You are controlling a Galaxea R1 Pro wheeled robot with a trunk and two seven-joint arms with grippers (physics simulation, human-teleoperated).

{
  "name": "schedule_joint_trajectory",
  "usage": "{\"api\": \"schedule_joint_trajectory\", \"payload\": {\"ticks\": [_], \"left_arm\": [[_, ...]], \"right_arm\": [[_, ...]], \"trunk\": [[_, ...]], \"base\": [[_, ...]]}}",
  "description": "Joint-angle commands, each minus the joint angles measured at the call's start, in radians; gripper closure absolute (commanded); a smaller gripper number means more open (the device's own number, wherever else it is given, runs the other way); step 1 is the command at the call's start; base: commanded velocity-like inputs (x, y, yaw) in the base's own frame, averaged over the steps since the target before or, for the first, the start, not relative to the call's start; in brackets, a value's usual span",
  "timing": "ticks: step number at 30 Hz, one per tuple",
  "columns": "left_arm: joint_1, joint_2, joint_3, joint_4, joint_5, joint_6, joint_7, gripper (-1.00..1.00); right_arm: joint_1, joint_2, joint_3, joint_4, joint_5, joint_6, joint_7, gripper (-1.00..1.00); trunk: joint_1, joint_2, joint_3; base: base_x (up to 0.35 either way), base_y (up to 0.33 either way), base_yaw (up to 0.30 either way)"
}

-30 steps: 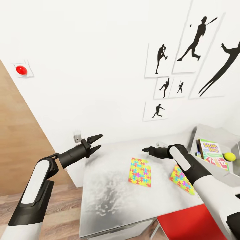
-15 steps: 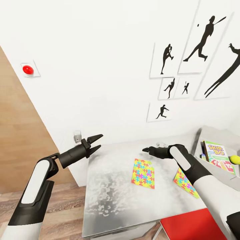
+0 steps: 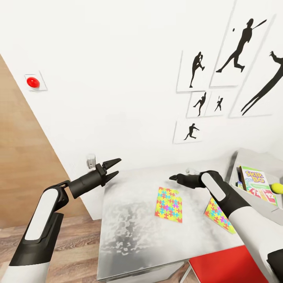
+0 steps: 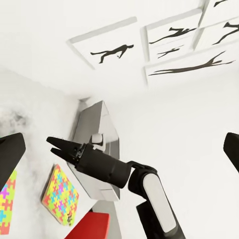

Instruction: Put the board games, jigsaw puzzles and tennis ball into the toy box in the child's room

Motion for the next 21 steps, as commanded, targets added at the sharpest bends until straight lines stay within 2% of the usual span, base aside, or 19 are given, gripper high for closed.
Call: {"api": "schedule_joint_trajectory", "payload": {"ticks": [1,12,17,21], "left_arm": [[-0.001,0.0,0.002,-0.001,0.01,0.004,0.01,-1.0],[0.0,0.001,0.031,0.0,0.011,0.005,0.01,-1.0],[0.002,0.001,0.039,0.002,0.01,0.005,0.01,-1.0],[0.003,0.001,0.041,0.002,0.01,0.005,0.01,-1.0]], "right_arm": [[-0.003,-0.001,0.003,0.006,-0.01,0.01,-0.009,-1.0],[-0.008,-0.004,-0.002,0.054,-0.012,0.138,-0.009,-1.0],[-0.002,-0.005,-0.002,0.066,-0.014,0.224,-0.008,-1.0],[0.001,-0.005,-0.001,0.068,-0.015,0.24,-0.008,-1.0]], "trunk": [[0.001,-0.002,-0.002],[0.001,-0.002,-0.002],[0.001,-0.002,-0.002],[0.001,-0.002,-0.002]], "base": [[0.0,0.0,0.0],[0.0,0.0,0.0],[0.0,0.0,0.0],[0.0,0.0,0.0]]}}
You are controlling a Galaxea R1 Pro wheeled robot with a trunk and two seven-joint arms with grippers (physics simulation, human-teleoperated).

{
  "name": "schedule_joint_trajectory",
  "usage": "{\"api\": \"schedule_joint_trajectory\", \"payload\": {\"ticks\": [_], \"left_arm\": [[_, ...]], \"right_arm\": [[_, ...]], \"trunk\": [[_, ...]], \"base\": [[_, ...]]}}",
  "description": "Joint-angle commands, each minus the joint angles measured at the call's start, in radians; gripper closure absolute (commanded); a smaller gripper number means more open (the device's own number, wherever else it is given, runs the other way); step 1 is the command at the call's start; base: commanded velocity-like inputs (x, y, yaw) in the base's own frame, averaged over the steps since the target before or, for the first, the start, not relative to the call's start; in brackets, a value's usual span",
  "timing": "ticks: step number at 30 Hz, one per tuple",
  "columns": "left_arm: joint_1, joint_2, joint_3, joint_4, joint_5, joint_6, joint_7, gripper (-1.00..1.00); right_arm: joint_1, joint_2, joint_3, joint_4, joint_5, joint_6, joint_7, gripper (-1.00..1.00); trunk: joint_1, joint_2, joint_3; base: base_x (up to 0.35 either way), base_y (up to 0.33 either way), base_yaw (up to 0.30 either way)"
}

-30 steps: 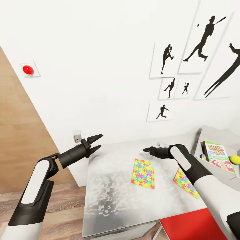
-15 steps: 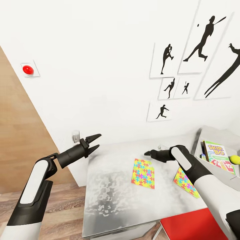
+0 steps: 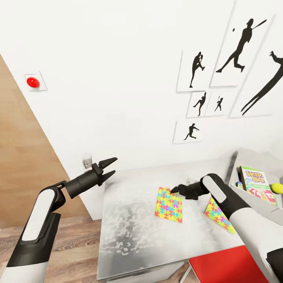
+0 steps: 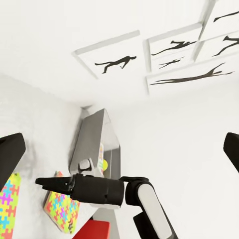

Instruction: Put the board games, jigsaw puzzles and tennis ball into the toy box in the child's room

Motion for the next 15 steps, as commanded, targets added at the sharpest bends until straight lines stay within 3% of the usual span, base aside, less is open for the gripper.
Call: {"api": "schedule_joint_trajectory", "payload": {"ticks": [1,8,15], "left_arm": [[-0.001,0.0,0.001,-0.001,0.011,0.004,0.01,-1.0],[0.0,0.003,0.003,0.003,0.01,0.005,0.012,-1.0],[0.0,0.005,0.004,0.004,0.01,0.006,0.012,-1.0]], "right_arm": [[0.001,-0.001,0.004,0.0,-0.011,0.001,-0.008,-1.0],[0.006,0.002,0.005,0.013,-0.015,0.001,-0.008,-1.0],[0.0,0.013,0.006,0.102,-0.018,0.001,0.001,-1.0]], "trunk": [[0.001,-0.002,-0.002],[0.001,-0.002,-0.002],[0.001,-0.002,-0.002]], "base": [[0.0,0.0,0.0],[0.0,0.0,0.0],[0.0,0.0,0.0]]}}
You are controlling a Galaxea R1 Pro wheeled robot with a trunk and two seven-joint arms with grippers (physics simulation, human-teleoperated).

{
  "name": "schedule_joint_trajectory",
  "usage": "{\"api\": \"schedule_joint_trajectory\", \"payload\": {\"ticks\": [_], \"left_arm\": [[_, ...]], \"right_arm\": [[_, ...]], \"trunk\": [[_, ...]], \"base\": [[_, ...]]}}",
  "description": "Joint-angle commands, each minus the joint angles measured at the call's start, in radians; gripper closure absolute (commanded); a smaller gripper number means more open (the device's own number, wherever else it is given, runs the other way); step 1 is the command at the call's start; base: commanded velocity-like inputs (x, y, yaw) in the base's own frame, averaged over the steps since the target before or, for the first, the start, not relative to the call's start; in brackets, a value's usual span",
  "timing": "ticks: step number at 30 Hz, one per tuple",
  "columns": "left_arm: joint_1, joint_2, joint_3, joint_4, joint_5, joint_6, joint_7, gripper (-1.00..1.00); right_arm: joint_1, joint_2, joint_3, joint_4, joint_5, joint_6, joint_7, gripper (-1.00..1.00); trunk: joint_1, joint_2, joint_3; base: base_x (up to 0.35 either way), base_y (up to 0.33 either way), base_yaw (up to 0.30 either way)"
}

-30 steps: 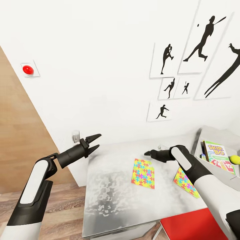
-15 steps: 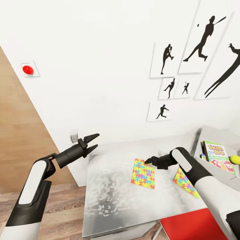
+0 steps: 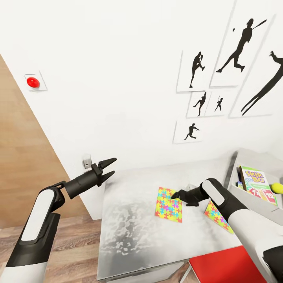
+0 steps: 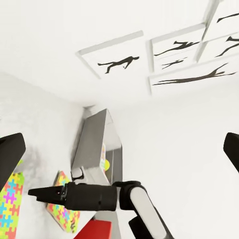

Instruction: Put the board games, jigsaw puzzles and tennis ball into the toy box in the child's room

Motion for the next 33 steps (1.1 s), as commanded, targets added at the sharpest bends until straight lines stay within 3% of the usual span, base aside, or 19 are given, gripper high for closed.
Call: {"api": "schedule_joint_trajectory", "payload": {"ticks": [1,7,13,33], "left_arm": [[-0.001,0.0,0.001,-0.001,0.011,0.004,0.011,-1.0],[-0.001,0.0,0.001,-0.001,0.011,0.004,0.011,-1.0],[-0.001,0.0,0.001,-0.001,0.011,0.004,0.01,-1.0],[-0.001,0.0,0.001,-0.001,0.011,0.004,0.01,-1.0]], "right_arm": [[-0.002,-0.001,0.006,0.003,-0.01,0.001,-0.007,-1.0],[-0.003,0.001,0.006,0.033,-0.009,0.001,-0.006,-1.0],[-0.011,0.002,0.007,0.086,-0.01,-0.046,-0.003,-1.0],[-0.013,0.002,0.008,0.094,-0.01,-0.123,-0.001,-1.0]], "trunk": [[0.001,-0.002,-0.002],[0.001,-0.002,-0.002],[0.001,-0.002,-0.002],[0.001,-0.002,-0.003]], "base": [[0.0,0.0,0.0],[0.0,0.0,0.0],[0.0,0.0,0.0],[0.0,0.0,0.0]]}}
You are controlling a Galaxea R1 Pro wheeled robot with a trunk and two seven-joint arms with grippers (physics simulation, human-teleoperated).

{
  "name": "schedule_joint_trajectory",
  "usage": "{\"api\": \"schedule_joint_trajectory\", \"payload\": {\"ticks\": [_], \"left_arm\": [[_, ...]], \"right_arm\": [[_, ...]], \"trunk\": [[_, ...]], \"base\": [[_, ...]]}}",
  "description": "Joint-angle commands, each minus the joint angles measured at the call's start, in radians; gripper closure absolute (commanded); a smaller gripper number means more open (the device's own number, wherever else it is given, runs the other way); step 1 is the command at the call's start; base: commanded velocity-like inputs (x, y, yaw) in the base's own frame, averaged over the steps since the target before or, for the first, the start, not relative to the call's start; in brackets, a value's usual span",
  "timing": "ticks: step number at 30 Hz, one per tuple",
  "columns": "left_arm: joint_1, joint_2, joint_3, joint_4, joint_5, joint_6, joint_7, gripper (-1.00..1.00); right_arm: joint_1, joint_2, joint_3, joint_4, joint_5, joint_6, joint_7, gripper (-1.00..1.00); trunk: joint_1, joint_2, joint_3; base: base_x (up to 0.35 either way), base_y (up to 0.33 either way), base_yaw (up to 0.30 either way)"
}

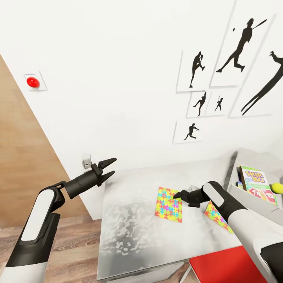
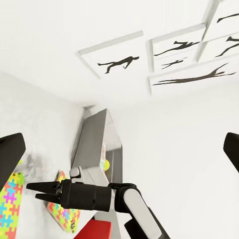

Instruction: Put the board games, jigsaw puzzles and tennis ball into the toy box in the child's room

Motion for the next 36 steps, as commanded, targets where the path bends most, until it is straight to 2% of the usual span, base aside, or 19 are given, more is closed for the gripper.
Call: {"api": "schedule_joint_trajectory", "payload": {"ticks": [1,13,15,17,20,36], "left_arm": [[-0.001,0.0,0.001,-0.001,0.011,0.004,0.01,-1.0],[-0.001,0.0,0.001,-0.002,0.011,0.004,0.009,-1.0],[-0.001,0.0,0.001,-0.002,0.011,0.004,0.01,-1.0],[-0.001,0.0,0.001,-0.002,0.011,0.004,0.01,-1.0],[-0.001,0.0,0.001,-0.002,0.011,0.004,0.01,-1.0],[-0.001,0.0,0.001,-0.002,0.011,0.004,0.01,-1.0]], "right_arm": [[-0.001,-0.001,0.006,-0.001,-0.01,0.0,-0.007,-1.0],[-0.001,-0.002,0.004,-0.001,-0.012,-0.001,0.0,-1.0],[-0.001,-0.002,0.003,-0.001,-0.012,-0.001,0.016,-1.0],[0.0,-0.003,0.002,0.0,-0.009,-0.004,0.076,-1.0],[0.0,-0.005,0.001,0.001,-0.007,-0.01,0.111,-1.0],[0.0,-0.009,0.0,0.001,-0.007,-0.017,0.146,-1.0]], "trunk": [[0.001,-0.002,-0.003],[0.001,-0.002,-0.018],[0.001,-0.002,-0.021],[0.001,-0.002,-0.024],[0.001,-0.002,-0.029],[0.001,-0.002,-0.054]], "base": [[0.0,0.0,0.0],[0.0,0.0,0.0],[0.0,0.0,0.0],[0.0,0.0,0.0],[0.0,0.0,0.0],[0.0,0.0,0.0]]}}
